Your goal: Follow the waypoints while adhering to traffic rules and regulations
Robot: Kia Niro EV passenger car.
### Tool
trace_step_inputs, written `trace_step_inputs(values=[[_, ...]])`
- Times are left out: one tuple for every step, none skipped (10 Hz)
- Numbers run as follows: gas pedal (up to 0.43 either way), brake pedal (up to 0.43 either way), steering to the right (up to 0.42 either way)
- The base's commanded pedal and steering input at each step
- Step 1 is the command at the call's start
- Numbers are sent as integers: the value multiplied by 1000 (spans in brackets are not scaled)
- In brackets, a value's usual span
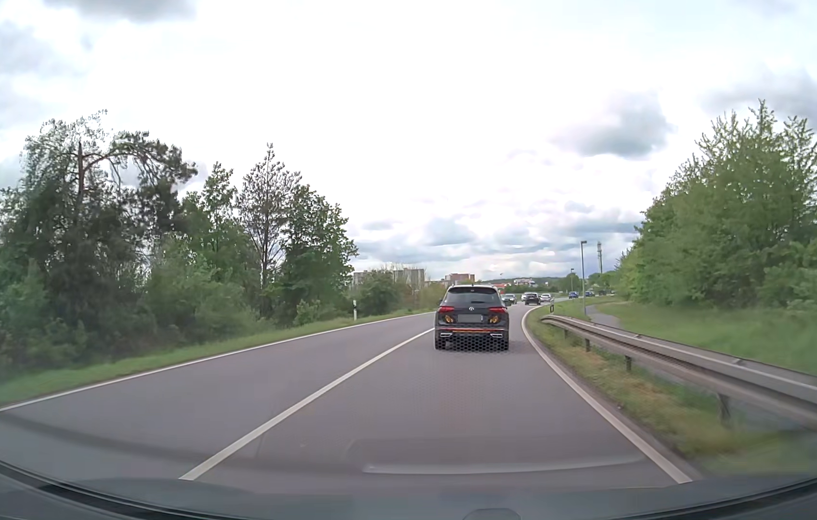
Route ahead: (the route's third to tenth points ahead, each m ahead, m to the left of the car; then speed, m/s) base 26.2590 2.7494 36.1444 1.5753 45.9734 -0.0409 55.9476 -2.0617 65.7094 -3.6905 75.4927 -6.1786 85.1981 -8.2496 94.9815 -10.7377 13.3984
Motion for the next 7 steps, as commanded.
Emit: trace_step_inputs(values=[[0, 43, 18], [0, 6, 18], [0, 0, 18], [0, 0, 18], [0, 0, 18], [0, 0, 18], [0, 0, 18]])
